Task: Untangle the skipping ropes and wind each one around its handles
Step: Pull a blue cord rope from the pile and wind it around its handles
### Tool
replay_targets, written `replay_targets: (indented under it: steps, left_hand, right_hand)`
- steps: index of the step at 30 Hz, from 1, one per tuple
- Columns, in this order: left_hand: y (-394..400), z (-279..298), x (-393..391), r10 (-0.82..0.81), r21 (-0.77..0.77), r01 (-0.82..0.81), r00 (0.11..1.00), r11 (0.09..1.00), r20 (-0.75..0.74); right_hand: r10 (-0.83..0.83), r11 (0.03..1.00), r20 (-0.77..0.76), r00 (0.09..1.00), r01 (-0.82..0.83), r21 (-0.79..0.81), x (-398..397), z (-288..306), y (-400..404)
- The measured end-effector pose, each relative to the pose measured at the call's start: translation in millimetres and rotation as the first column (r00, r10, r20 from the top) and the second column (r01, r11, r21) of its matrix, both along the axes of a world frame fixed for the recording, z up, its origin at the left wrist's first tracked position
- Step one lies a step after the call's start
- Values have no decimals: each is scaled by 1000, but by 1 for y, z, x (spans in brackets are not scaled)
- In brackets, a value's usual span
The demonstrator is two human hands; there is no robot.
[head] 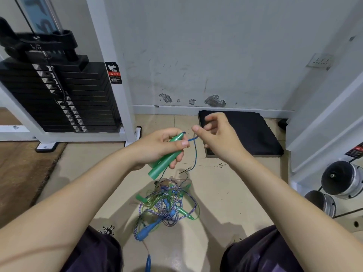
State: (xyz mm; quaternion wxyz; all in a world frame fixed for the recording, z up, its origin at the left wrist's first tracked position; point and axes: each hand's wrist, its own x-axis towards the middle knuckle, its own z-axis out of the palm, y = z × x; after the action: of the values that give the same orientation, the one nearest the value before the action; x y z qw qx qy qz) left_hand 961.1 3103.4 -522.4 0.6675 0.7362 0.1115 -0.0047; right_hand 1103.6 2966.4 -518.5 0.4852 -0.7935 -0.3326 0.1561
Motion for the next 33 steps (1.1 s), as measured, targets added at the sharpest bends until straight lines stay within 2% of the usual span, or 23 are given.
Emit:
replay_targets:
  steps: [2, 4, 7, 10, 13, 15, 16, 18, 19, 20, 22, 24, 26, 29, 31, 33]
  left_hand:
    - [-2, 2, -1, -50, -37, 50, 999, 998, -1]
    - [-1, 1, -3, -73, -28, 73, 997, 997, -4]
    - [4, 1, -5, -40, 6, 40, 999, 999, 10]
    - [11, 1, -5, 130, 34, -132, 990, 991, 59]
    - [15, 3, -2, 414, -115, -398, 885, 910, 214]
    - [22, 6, -2, 573, -209, -533, 770, 820, 281]
    - [25, 7, -3, 597, -197, -564, 747, 802, 293]
    - [29, 5, -6, 541, -55, -546, 803, 836, 249]
    - [29, 2, -8, 477, 42, -491, 860, 870, 178]
    - [27, -1, -9, 408, 124, -416, 909, 901, 87]
    - [23, -6, -10, 288, 181, -274, 956, 945, -60]
    - [21, -6, -10, 249, 154, -233, 964, 960, -96]
    - [21, -3, -9, 251, 140, -236, 963, 962, -102]
    - [21, -3, -9, 220, 171, -199, 968, 965, -116]
    - [19, -4, -8, 175, 159, -154, 976, 975, -130]
    - [16, -4, -7, 104, 121, -84, 980, 989, -168]
  right_hand:
    - [176, 984, -46, 983, -174, 46, -6, 2, 1]
    - [363, 931, -188, 913, -362, 41, -15, 2, 1]
    - [419, 904, -287, 861, -427, 39, -15, 0, 0]
    - [356, 908, -286, 890, -401, -117, 3, -1, 0]
    - [377, 858, -229, 897, -432, -277, 20, -11, -3]
    - [371, 877, -248, 895, -426, -224, 22, -14, -4]
    - [343, 915, -238, 909, -380, -133, 23, -12, -3]
    - [227, 968, -231, 946, -192, 164, 25, 1, 0]
    - [169, 952, -258, 951, -90, 292, 28, 9, 1]
    - [127, 934, -268, 955, -24, 356, 30, 17, 1]
    - [85, 950, -200, 976, -19, 312, 33, 24, -2]
    - [108, 989, -111, 988, -96, 112, 32, 19, -8]
    - [147, 988, -112, 983, -152, -36, 31, 9, -10]
    - [144, 988, -212, 967, -153, -27, 33, 3, -8]
    - [139, 987, -123, 983, -147, -60, 32, 3, -8]
    - [217, 975, -97, 971, -220, -29, 24, 4, -8]
